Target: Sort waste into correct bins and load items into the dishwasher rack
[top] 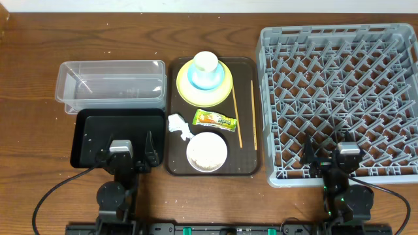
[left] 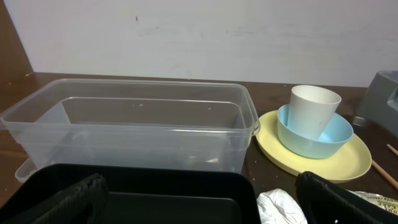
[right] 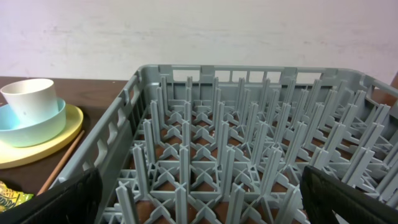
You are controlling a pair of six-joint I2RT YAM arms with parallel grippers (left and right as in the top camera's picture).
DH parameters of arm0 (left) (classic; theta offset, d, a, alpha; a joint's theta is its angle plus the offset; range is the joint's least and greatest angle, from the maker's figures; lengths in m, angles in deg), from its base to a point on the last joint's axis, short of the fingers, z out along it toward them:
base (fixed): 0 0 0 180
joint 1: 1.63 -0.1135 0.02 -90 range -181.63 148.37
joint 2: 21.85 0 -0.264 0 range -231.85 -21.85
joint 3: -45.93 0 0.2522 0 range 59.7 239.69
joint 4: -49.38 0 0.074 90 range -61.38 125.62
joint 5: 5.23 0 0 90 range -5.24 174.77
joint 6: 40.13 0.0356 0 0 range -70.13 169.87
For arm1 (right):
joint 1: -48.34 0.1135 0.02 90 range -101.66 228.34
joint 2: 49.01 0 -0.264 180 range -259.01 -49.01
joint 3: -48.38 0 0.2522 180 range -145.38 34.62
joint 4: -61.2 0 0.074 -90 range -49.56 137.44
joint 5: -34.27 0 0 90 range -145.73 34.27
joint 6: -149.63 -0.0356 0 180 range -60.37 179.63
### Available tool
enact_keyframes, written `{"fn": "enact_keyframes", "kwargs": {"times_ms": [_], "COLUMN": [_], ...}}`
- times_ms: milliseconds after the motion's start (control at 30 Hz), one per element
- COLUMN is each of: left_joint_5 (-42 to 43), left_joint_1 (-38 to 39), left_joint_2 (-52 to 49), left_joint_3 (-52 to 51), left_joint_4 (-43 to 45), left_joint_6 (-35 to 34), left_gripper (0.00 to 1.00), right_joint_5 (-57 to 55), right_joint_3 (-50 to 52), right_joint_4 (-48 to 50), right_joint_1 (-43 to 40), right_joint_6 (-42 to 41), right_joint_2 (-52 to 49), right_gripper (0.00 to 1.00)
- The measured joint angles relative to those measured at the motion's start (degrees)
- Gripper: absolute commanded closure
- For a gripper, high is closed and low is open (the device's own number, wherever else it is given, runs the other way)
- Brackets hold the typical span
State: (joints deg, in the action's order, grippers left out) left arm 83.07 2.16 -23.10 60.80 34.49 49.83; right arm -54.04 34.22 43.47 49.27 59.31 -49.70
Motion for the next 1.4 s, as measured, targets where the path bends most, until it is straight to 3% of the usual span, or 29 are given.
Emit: {"fn": "enact_keyframes", "kwargs": {"times_ms": [200,333,633,833,1033,1233,1267,1400], "left_joint_5": [1.05,8.2,16.22,17.9,22.32,27.39,28.63,32.35], "left_joint_1": [0.0,0.0,0.0,0.0,0.02,0.02,0.02,0.09], "left_joint_2": [0.0,-0.04,-3.21,-20.24,-45.42,-64.89,-67.49,-75.65], "left_joint_3": [0.11,1.97,20.7,39.3,60.35,66.53,66.53,66.55], "left_joint_4": [-0.13,-2.71,-16.59,-31.58,-54.47,-57.94,-57.37,-56.7], "left_joint_6": [-0.02,-0.44,-2.95,-3.19,-3.21,-3.19,-3.19,-4.04], "left_gripper": [0.01,0.01,0.01,0.01,0.01,0.01,0.04,0.37], "right_joint_5": [0.0,0.0,-0.02,0.0,-0.02,-0.02,-0.02,-0.02], "right_joint_3": [0.0,0.0,0.0,0.0,0.0,0.0,0.0,0.0], "right_joint_4": [0.0,0.0,0.02,0.0,0.02,0.0,0.02,0.0], "right_joint_1": [0.0,0.0,0.0,0.0,0.0,0.0,0.0,0.0], "right_joint_6": [0.0,0.0,0.0,0.02,0.02,0.0,0.02,0.02], "right_joint_2": [0.0,0.0,-0.02,-0.04,-0.07,-0.07,-0.04,-0.04], "right_gripper": [0.01,0.01,0.01,0.01,0.01,0.01,0.01,0.01]}}
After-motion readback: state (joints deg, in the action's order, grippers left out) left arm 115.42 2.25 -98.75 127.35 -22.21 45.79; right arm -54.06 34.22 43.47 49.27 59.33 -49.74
